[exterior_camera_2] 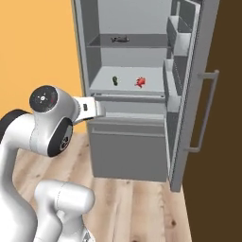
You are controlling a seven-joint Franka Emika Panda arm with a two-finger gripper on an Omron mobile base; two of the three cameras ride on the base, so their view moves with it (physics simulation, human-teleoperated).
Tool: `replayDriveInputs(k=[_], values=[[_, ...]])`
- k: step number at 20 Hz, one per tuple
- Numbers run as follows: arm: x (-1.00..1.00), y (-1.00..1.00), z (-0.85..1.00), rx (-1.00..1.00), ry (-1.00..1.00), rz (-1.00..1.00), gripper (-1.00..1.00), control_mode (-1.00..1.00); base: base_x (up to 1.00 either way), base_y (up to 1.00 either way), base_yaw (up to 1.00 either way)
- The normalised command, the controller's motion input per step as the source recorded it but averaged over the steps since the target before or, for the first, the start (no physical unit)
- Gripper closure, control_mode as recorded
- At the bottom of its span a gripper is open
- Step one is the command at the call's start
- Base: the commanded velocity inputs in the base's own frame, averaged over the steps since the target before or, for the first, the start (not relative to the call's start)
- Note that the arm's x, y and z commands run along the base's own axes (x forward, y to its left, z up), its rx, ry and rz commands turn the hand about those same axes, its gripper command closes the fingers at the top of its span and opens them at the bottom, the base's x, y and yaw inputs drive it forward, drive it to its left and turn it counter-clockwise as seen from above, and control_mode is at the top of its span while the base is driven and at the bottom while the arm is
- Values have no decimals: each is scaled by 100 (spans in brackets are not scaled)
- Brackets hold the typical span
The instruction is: Place one squash and one fish in each tupperware on the nearby counter, to pack two identical lunches.
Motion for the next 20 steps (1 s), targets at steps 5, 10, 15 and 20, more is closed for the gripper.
replayDriveInputs(k=[5,10,15,20], values=[[0,0,0,0,0,0,-100,100,88,-44,0],[0,0,0,0,0,0,-100,100,74,-39,1],[0,0,0,0,0,0,-100,100,84,-3,0],[0,0,0,0,0,0,-100,100,74,0,0]])
